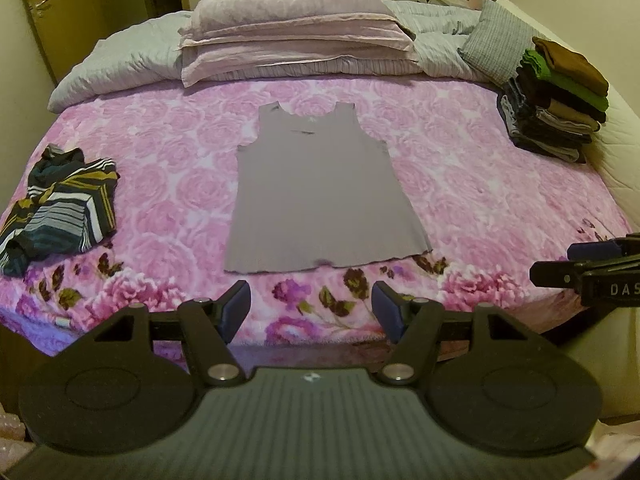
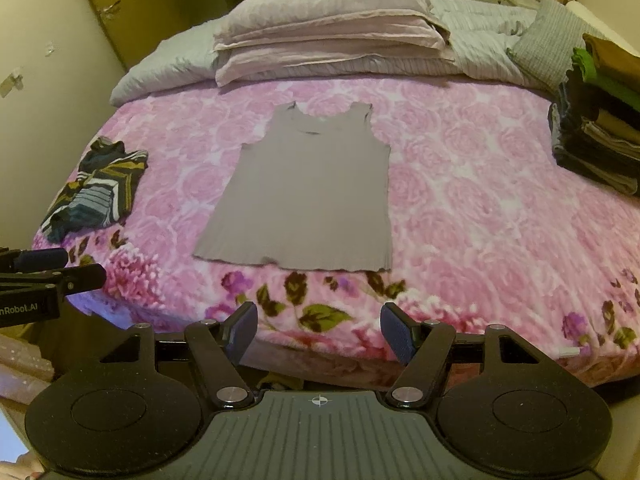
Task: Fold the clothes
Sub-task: 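Release the grey top and pull both grippers back from it, then move both grippers to the grey top's shoulder straps and pinch them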
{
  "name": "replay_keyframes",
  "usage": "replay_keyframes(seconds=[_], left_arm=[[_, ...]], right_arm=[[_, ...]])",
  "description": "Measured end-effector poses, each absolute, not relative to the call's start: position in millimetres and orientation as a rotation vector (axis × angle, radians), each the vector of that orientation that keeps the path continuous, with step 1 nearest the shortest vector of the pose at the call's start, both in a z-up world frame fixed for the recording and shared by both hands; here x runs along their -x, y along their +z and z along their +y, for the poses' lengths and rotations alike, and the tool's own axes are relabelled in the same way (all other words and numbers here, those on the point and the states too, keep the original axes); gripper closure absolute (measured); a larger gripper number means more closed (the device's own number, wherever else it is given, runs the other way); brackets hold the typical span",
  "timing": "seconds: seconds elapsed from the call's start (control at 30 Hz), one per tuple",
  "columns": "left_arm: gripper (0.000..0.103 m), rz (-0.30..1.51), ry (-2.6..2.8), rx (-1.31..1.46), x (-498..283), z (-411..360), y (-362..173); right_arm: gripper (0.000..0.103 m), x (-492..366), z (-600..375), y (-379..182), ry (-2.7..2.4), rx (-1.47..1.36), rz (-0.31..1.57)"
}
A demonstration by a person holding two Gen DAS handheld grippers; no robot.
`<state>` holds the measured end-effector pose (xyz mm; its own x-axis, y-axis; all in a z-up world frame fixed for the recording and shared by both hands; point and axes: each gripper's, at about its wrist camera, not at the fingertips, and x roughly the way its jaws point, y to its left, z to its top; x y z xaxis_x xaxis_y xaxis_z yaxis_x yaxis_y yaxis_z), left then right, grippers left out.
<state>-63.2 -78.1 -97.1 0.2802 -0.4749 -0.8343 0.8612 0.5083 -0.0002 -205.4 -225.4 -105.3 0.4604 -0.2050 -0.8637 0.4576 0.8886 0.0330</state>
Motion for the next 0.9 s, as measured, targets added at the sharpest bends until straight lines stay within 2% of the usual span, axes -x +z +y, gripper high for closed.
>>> replay_keyframes(seconds=[0.4,0.43,0.63,0.9], left_arm=[[0.040,0.905,-1.019,-0.563,-29,-154,-106],[0.040,0.900,-1.027,-0.569,-39,-161,-105],[0.039,0.883,-1.079,-0.599,-93,-197,-101],[0.039,0.909,-1.105,-0.628,-160,-230,-134]], right_arm=[[0.038,108,-267,-117,-0.482,-0.328,1.029],[0.038,99,-269,-116,-0.542,-0.454,0.993],[0.038,49,-287,-114,-0.592,-0.496,0.979],[0.038,7,-316,-140,-0.680,-0.544,0.981]])
